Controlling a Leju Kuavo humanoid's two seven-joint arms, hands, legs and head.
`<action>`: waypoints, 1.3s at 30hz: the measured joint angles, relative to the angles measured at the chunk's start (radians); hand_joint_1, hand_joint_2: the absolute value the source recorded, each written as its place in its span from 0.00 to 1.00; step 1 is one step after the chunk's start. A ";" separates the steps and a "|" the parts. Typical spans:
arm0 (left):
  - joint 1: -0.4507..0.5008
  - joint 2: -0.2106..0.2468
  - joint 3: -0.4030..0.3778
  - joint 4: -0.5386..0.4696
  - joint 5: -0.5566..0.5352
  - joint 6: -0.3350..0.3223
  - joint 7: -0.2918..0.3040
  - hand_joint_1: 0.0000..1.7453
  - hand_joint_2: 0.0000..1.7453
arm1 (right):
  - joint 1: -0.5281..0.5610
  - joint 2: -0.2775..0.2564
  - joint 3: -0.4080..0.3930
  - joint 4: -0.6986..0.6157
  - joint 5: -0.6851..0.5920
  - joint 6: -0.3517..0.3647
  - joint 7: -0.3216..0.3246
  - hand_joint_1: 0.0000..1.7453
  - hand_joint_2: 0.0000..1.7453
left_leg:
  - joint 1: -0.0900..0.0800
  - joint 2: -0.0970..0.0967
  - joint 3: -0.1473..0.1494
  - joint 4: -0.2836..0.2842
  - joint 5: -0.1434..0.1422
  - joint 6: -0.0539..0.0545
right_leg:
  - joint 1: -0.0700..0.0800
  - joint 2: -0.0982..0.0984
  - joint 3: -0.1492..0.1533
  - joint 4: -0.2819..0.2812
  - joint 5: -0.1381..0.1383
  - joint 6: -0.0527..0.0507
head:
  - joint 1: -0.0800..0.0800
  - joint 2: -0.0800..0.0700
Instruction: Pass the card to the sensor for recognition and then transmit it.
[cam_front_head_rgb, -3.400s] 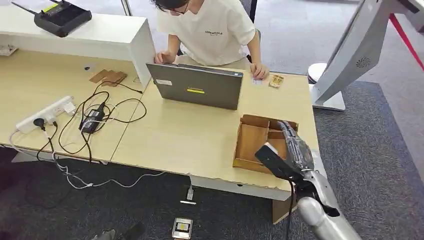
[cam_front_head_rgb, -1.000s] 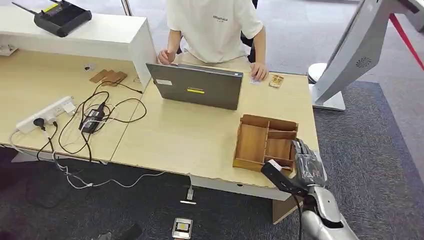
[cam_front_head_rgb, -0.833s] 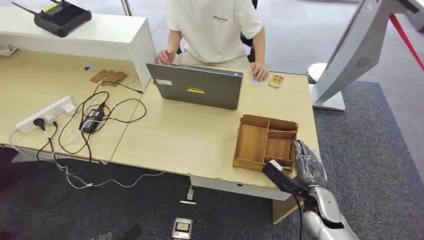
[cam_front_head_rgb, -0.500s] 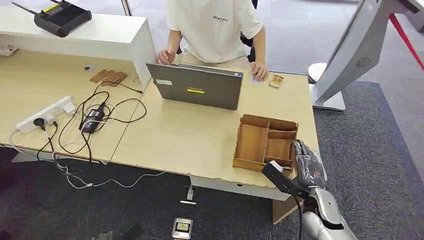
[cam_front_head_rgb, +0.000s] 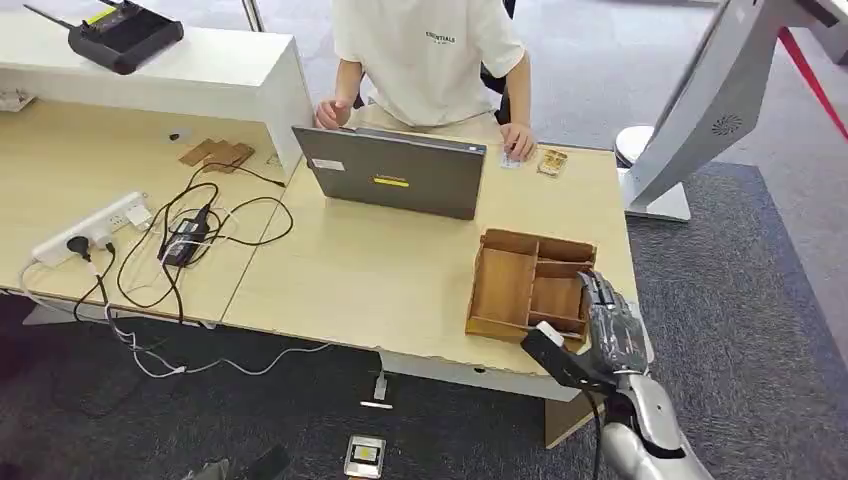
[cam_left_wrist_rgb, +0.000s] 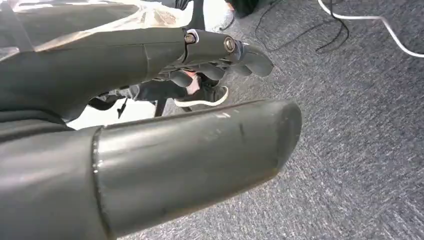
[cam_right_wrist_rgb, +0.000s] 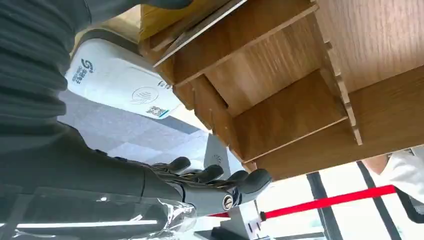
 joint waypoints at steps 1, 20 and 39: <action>0.000 0.000 -0.001 0.000 0.000 0.000 0.000 0.00 0.00 | 0.000 0.001 0.001 0.001 -0.002 0.003 -0.001 0.00 1.00 | 0.000 0.000 0.000 0.000 0.000 0.000 | 0.000 0.000 0.000 0.000 0.000 0.000 | 0.000 0.000; -0.002 0.002 -0.006 0.000 0.007 0.008 -0.001 0.00 0.00 | -0.026 0.002 0.031 0.055 -0.021 0.053 -0.003 0.12 1.00 | 0.000 0.000 0.000 0.000 0.000 0.000 | 0.000 0.000 0.000 0.000 0.000 0.000 | 0.000 0.000; -0.001 0.003 -0.011 0.000 0.021 0.014 -0.005 0.00 0.00 | -0.054 0.005 0.044 0.092 -0.053 0.035 -0.016 0.89 1.00 | 0.000 0.000 0.001 0.000 0.000 0.000 | 0.000 0.000 0.001 0.000 0.000 0.000 | 0.000 0.000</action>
